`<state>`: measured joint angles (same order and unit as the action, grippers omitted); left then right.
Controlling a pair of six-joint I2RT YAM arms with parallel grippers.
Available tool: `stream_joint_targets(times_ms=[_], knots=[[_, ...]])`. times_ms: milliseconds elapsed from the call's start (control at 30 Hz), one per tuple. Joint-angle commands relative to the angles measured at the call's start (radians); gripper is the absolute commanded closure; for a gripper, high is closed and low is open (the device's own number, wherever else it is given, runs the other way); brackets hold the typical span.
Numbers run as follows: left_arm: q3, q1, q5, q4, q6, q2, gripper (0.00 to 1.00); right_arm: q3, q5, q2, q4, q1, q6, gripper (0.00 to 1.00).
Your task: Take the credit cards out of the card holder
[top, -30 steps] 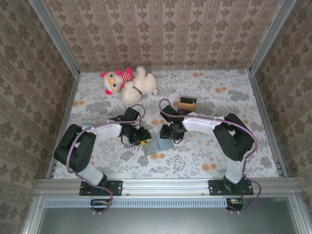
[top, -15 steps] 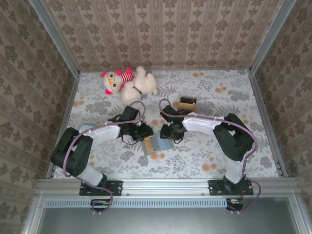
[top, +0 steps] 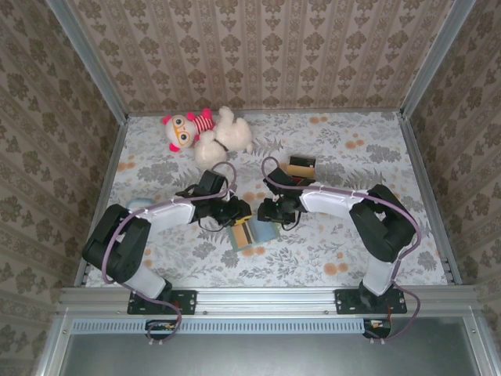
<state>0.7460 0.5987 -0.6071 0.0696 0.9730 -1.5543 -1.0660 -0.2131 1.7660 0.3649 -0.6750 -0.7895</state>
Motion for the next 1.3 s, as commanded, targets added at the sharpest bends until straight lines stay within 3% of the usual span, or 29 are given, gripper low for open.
stream_joint_targets(times_ms=[0, 367, 533, 633, 867, 1267], knots=[[0.023, 0.009, -0.017, -0.01, 0.012, -0.017, 0.71, 0.019, -0.028, -0.08, -0.041, 0.012, -0.013, 0.51], [0.047, 0.018, -0.067, -0.108, 0.068, -0.01, 0.55, 0.072, 0.015, -0.197, -0.062, 0.049, -0.009, 0.51], [0.036, 0.008, 0.048, 0.001, 0.069, 0.045, 0.4, 0.04, 0.016, -0.197, -0.026, 0.042, 0.053, 0.5], [0.026, -0.002, 0.103, 0.079, 0.074, 0.069, 0.39, 0.004, 0.001, -0.159, 0.016, 0.029, 0.076, 0.51], [-0.016, 0.01, 0.127, 0.046, 0.148, 0.053, 0.53, -0.071, -0.042, -0.031, 0.081, -0.004, 0.093, 0.68], [-0.006, 0.031, 0.106, 0.029, 0.147, -0.041, 0.68, -0.103, 0.001, 0.071, 0.137, -0.015, 0.087, 0.69]])
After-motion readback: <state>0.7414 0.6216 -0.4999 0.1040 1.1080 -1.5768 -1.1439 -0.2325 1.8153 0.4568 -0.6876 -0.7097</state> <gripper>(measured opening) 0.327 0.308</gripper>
